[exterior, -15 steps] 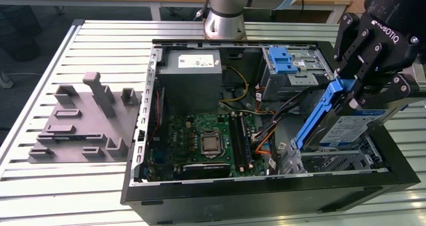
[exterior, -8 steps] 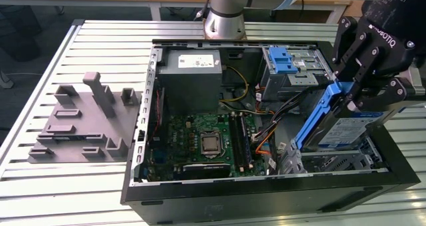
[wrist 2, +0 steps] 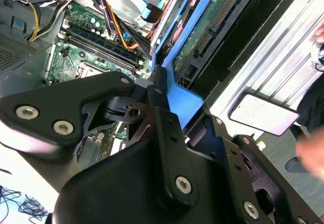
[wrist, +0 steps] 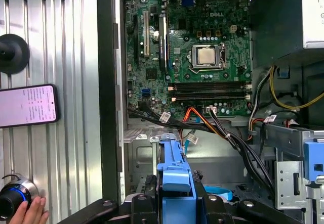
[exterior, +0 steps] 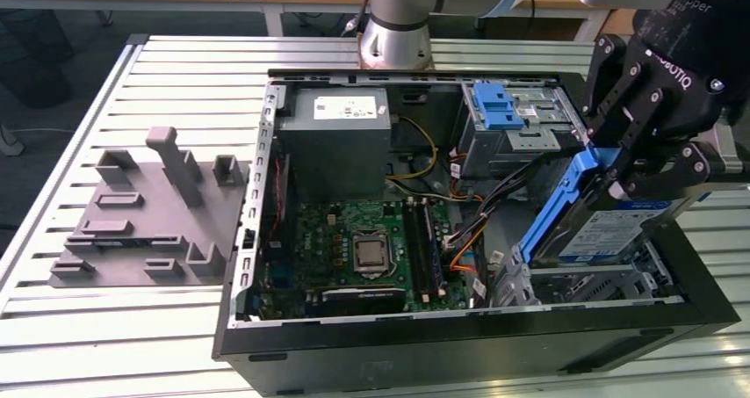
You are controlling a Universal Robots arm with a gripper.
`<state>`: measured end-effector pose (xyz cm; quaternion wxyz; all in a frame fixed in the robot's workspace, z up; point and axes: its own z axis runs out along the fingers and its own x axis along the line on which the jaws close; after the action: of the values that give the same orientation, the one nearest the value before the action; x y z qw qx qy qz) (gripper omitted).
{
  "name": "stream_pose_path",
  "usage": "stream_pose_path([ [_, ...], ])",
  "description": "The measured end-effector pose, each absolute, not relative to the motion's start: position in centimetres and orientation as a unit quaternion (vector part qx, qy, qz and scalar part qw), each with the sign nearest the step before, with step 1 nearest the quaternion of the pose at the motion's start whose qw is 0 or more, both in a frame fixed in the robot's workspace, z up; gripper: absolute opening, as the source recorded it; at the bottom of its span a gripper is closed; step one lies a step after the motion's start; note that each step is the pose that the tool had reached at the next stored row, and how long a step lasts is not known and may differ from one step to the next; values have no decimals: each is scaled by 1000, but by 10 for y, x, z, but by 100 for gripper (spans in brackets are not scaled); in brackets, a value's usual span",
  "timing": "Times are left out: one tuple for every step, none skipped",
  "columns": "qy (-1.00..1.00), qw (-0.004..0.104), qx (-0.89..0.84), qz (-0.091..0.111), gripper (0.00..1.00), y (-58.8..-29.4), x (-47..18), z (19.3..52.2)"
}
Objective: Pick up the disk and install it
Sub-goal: 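Insert the disk into the insertion slot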
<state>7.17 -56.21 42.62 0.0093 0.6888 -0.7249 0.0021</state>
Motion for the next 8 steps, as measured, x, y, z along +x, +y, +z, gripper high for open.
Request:
stream_pose_path([
  [-725, 9, 689, 2, 36, -562, 72, 426],
  [-725, 9, 689, 2, 36, -562, 72, 426],
  [-725, 9, 689, 2, 36, -562, 72, 426],
  [-725, 9, 689, 2, 36, -562, 72, 425],
  [-725, 9, 689, 2, 36, -562, 72, 425],
  [-725, 9, 689, 2, 36, -562, 72, 424],
  [-725, 9, 689, 2, 36, -562, 72, 424],
  [-725, 9, 689, 2, 36, -562, 72, 423],
])
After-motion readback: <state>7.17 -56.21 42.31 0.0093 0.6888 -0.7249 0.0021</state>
